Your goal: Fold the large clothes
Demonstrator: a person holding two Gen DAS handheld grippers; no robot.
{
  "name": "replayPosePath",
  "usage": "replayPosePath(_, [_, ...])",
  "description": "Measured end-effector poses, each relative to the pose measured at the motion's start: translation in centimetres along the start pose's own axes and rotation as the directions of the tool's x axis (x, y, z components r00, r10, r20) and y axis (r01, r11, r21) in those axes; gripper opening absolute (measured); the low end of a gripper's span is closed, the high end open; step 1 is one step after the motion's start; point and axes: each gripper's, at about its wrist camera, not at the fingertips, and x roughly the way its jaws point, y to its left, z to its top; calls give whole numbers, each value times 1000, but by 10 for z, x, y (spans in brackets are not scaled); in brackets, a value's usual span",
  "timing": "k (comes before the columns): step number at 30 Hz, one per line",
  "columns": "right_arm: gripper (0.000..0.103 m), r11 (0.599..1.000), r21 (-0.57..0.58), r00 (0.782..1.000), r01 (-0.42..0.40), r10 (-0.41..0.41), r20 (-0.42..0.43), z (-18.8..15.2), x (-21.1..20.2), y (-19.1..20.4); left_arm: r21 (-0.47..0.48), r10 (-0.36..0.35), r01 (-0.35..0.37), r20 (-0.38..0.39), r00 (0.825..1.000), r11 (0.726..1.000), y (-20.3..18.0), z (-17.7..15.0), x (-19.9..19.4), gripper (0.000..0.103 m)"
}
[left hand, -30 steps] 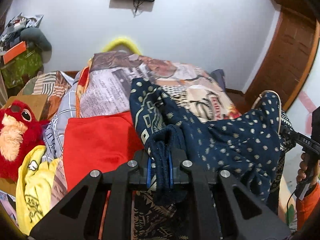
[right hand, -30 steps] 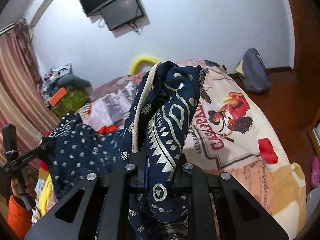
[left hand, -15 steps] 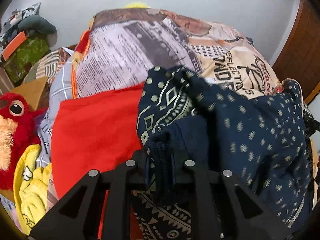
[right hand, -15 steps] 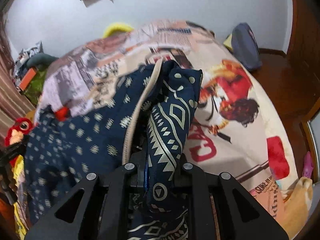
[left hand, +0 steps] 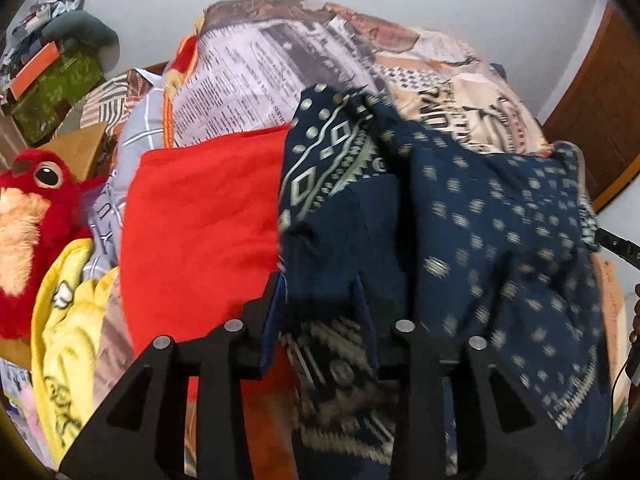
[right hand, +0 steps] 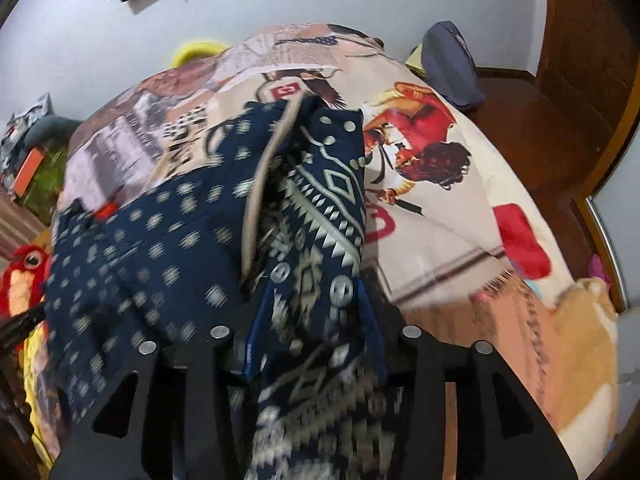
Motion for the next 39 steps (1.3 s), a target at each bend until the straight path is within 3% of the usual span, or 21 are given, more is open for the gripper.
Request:
replayPosePath(5, [41,997,-81,998,-3,8,69,-15,-66,18,34,-7,4,76,997,999,-11,-12,-62,36])
replayPosePath(11, [48,991,-132,984,-29,52,171,-34,-144,35,63,-36,25,179,983,998,-19,-30,-137,46])
replayPosePath(15, [54,983,-178,974,-39,77,212,-48,-179,44,94,-48,27,220,974,995,-26,-47,-173,48])
replayPosePath(20, [56,977,-211,970,-20,70,233,-72,-203,53,116,-78,50,243,967,992,-26,-77,-199,60])
replayPosePath(26, [57,978,-209,985,-12,48,167,-105,-197,48,127,-102,80,176,979,989,-24,-113,-191,86])
replayPosePath(33, [59,982,-190,999,-2,11,44,-138,-167,31,91,-138,138,-3,990,986,-18,-161,-141,87])
replayPosePath(39, [60,991,-133,996,-13,2,-85,-169,-131,11,-27,-218,216,-150,964,976,-8,-188,-91,87])
